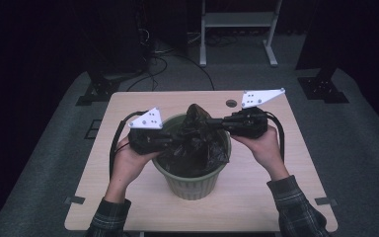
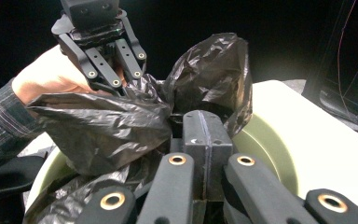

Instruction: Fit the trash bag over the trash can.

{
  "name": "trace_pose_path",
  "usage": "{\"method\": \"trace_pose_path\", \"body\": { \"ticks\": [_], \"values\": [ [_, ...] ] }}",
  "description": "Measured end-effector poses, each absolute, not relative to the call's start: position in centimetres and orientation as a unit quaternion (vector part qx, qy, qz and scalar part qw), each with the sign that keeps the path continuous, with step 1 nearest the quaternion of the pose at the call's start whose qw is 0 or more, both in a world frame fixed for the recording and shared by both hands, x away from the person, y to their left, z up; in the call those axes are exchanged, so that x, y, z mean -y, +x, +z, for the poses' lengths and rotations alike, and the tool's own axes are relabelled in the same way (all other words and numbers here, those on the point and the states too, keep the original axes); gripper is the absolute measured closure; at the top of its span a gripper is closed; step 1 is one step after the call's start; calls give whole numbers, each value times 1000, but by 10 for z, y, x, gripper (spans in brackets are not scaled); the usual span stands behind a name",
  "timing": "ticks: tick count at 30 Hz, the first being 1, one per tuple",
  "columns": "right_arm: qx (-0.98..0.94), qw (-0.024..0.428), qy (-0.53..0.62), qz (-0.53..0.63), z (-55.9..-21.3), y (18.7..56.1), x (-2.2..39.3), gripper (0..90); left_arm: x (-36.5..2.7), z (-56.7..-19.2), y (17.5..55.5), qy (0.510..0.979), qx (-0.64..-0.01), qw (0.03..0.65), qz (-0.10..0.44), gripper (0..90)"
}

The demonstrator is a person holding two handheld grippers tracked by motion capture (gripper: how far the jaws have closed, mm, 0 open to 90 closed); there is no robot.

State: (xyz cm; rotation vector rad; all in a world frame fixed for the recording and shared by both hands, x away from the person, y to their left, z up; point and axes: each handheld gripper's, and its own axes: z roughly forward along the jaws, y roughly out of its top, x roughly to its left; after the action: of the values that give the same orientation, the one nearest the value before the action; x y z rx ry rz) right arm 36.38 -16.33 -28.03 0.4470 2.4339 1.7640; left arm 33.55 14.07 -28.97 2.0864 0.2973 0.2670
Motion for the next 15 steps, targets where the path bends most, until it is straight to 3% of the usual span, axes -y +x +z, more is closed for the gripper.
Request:
{"method": "trace_pose_path", "body": {
  "ticks": [3,5,7,15],
  "values": [
    [-801,50,145,579,-279,362,165,900,-144,-291,335,857,-123,489,109,897],
    [-793,56,150,587,-279,362,165,786,-142,-291,335,856,-121,491,105,897],
    [-789,48,147,594,-277,363,164,737,-140,-292,334,858,-118,489,104,897],
    [-787,48,161,594,-276,368,150,612,-130,-294,331,865,-102,482,98,897]
  ]
}}
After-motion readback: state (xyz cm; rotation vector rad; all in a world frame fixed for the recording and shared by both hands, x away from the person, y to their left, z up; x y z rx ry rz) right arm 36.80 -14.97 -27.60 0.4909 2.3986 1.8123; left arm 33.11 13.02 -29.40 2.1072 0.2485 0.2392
